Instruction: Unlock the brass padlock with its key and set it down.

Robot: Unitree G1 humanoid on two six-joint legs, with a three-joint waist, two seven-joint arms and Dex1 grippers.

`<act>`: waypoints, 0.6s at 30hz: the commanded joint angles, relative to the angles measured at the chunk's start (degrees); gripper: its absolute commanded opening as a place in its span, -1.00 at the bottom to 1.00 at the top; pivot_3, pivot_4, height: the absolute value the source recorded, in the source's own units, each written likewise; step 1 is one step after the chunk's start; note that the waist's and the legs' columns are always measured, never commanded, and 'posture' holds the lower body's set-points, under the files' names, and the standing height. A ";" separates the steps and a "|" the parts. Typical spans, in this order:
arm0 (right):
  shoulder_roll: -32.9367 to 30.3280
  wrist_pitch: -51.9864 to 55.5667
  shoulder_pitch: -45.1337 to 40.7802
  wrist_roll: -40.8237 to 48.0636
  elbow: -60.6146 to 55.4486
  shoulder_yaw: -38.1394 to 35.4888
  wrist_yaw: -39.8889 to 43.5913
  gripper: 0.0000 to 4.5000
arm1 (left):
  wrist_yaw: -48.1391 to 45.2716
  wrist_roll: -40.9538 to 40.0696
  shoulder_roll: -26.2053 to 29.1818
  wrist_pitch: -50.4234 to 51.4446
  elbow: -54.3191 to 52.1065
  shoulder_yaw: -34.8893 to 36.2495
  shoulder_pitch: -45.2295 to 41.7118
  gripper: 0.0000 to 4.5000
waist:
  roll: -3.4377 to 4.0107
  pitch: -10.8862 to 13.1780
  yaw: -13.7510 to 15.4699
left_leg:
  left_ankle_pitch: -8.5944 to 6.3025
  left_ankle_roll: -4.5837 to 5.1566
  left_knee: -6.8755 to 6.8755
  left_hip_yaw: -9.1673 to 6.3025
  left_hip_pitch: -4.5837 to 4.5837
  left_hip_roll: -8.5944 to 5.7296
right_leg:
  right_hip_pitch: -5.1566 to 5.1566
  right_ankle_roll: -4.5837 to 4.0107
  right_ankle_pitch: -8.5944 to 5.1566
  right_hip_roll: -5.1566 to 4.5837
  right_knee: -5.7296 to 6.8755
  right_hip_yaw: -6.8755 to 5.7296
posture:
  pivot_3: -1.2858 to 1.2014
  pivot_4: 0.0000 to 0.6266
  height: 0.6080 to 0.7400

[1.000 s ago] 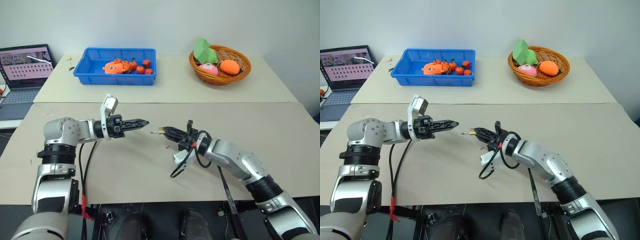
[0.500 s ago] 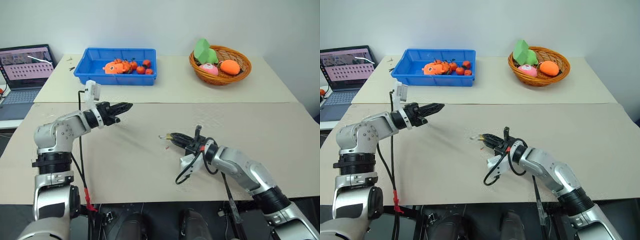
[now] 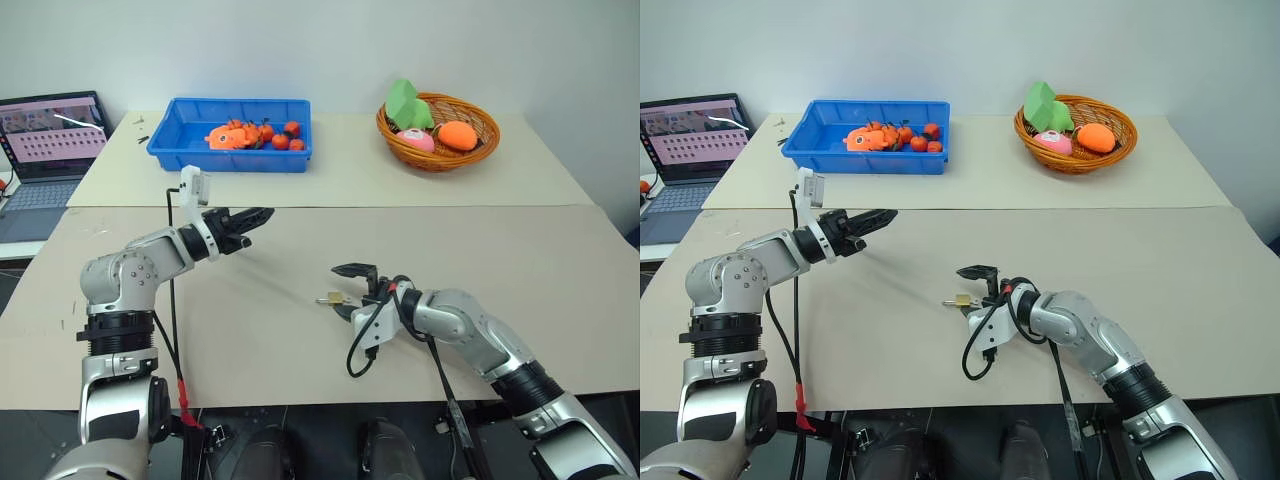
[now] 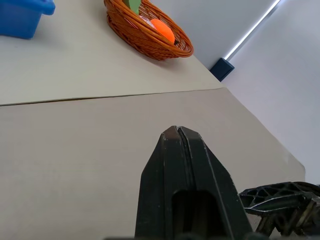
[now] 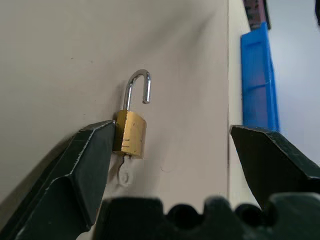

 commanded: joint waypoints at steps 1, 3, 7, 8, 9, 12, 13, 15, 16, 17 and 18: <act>-4.02 8.01 4.32 9.72 -7.04 -2.36 10.14 0.98 | -0.40 -0.83 0.28 -1.38 -0.57 0.76 -1.96 -1.00 | 0.00 0.00 0.64 | 0.00 0.00 0.00 -0.02 0.01 0.00 | 0.04 0.00 0.00 0.00 -0.02 -0.02 | 0.03 -0.52 0.15; -5.87 15.96 7.16 16.18 -12.30 -5.04 14.30 0.98 | -0.49 -0.41 0.21 -1.96 -0.17 0.54 -1.90 -1.00 | 0.00 0.00 1.14 | -0.01 0.01 -0.02 -0.05 0.01 -0.01 | 0.09 0.00 0.00 0.00 -0.08 -0.06 | 0.03 -0.52 0.15; -9.49 31.06 12.01 26.89 -20.56 -10.69 19.59 0.98 | 0.88 0.21 -0.32 -2.92 -0.24 0.76 -1.08 -1.00 | -0.02 0.01 1.33 | -0.01 0.01 -0.02 -0.12 0.04 -0.01 | 0.18 -0.02 0.02 -0.01 -0.10 -0.12 | 0.03 -0.52 0.15; -9.90 34.49 12.85 29.24 -21.46 -12.51 19.89 0.98 | 1.38 0.99 -0.38 -3.90 -0.30 0.49 -0.59 -1.00 | -0.02 0.01 1.37 | -0.01 0.02 -0.02 -0.14 0.06 0.00 | 0.22 -0.03 0.02 -0.01 -0.10 -0.13 | 0.03 -0.52 0.15; -9.57 38.09 13.09 31.12 -21.31 -14.87 18.82 0.98 | 2.37 2.28 -0.54 -5.57 -0.15 0.21 -0.08 -1.00 | -0.02 0.02 1.41 | -0.01 0.02 -0.02 -0.17 0.10 0.01 | 0.27 -0.03 0.02 -0.01 -0.10 -0.14 | 0.03 -0.52 0.15; -5.21 47.19 10.84 35.32 -18.11 -23.33 10.66 0.98 | 7.14 5.50 -1.64 -10.23 1.56 1.23 0.67 -1.00 | -0.05 0.03 1.24 | -0.02 0.03 -0.03 -0.16 0.19 0.03 | 0.36 -0.10 0.08 -0.03 -0.11 -0.10 | 0.03 -0.52 0.15; -2.47 49.94 9.11 35.61 -15.71 -27.34 4.87 0.98 | 9.02 7.15 -1.99 -12.59 2.22 1.52 1.25 -1.00 | -0.06 0.04 1.19 | -0.02 0.03 -0.03 -0.17 0.19 0.05 | 0.37 -0.11 0.10 -0.03 -0.11 -0.11 | 0.03 -0.52 0.15; 2.23 52.89 6.83 34.74 -12.55 -33.69 -5.53 0.98 | 13.19 7.49 -3.45 -15.05 2.87 4.15 1.83 -1.00 | -0.05 0.04 1.23 | -0.01 0.00 -0.03 -0.11 0.27 0.07 | 0.38 -0.20 0.17 -0.03 -0.08 -0.05 | 0.03 -0.52 0.15; 3.68 54.10 6.25 34.62 -12.01 -35.46 -8.55 0.98 | 14.58 7.16 -4.00 -15.46 2.95 5.21 1.96 -1.00 | -0.07 0.04 1.39 | -0.01 0.00 -0.06 -0.12 0.27 0.06 | 0.37 -0.18 0.17 -0.06 -0.06 -0.05 | 0.03 -0.52 0.15; 5.99 54.46 6.10 32.70 -11.31 -37.95 -14.73 0.98 | 16.51 8.71 -4.18 -18.06 3.46 5.77 2.66 -1.00 | -0.06 0.04 1.56 | -0.01 -0.01 -0.06 -0.13 0.25 0.07 | 0.33 -0.19 0.17 -0.05 -0.07 -0.08 | 0.03 -0.52 0.15; 8.02 54.99 6.02 31.80 -10.96 -40.04 -19.28 0.98 | 18.03 9.60 -4.36 -19.59 3.92 6.38 3.17 -1.00 | -0.07 0.04 1.70 | -0.01 -0.01 -0.09 -0.13 0.22 0.05 | 0.29 -0.19 0.17 -0.06 -0.07 -0.07 | 0.03 -0.52 0.15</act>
